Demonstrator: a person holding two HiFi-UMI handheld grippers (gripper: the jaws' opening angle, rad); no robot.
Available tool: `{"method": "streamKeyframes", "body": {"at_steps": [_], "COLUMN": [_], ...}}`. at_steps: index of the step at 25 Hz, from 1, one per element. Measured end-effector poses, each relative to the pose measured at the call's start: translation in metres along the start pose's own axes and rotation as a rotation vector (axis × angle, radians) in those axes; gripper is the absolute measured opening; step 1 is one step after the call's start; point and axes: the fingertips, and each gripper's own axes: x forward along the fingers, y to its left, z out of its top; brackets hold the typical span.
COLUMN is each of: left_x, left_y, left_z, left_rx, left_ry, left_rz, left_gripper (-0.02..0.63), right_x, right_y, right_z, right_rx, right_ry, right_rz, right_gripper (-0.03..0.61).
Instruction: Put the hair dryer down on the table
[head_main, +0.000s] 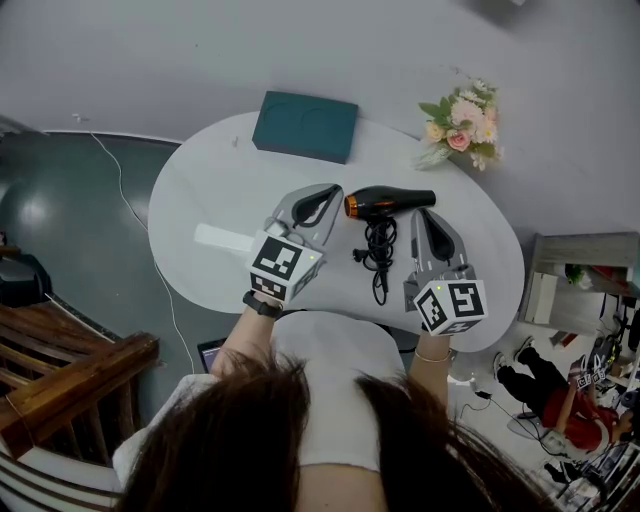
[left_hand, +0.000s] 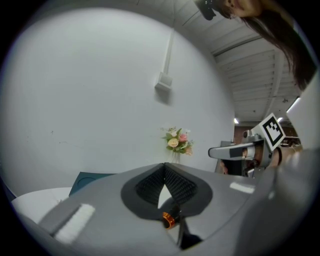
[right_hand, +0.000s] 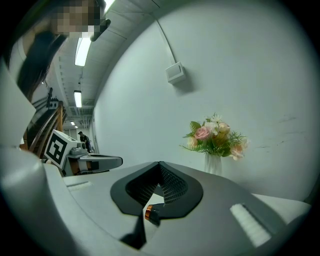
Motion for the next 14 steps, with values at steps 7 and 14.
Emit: {"method": "streamKeyframes", "body": {"at_steps": [7,14], "left_x": [-0.006,-0.009], "left_y": [0.006,0.011], "left_z": [-0.001,-0.002], "left_rx": [-0.003,-0.005], "left_ry": [-0.001,0.000], "left_rz": [0.007,0.004], "left_gripper": [0.058,0.058], "right_x": [0.005,0.008], "right_y": [0.006,0.009], "right_z": [-0.001,-0.004], "right_rx": [-0.005,-0.004], "right_ry": [0.007,0.020], "right_rz": [0.009,0.002], "right_gripper": [0.002,0.002]}}
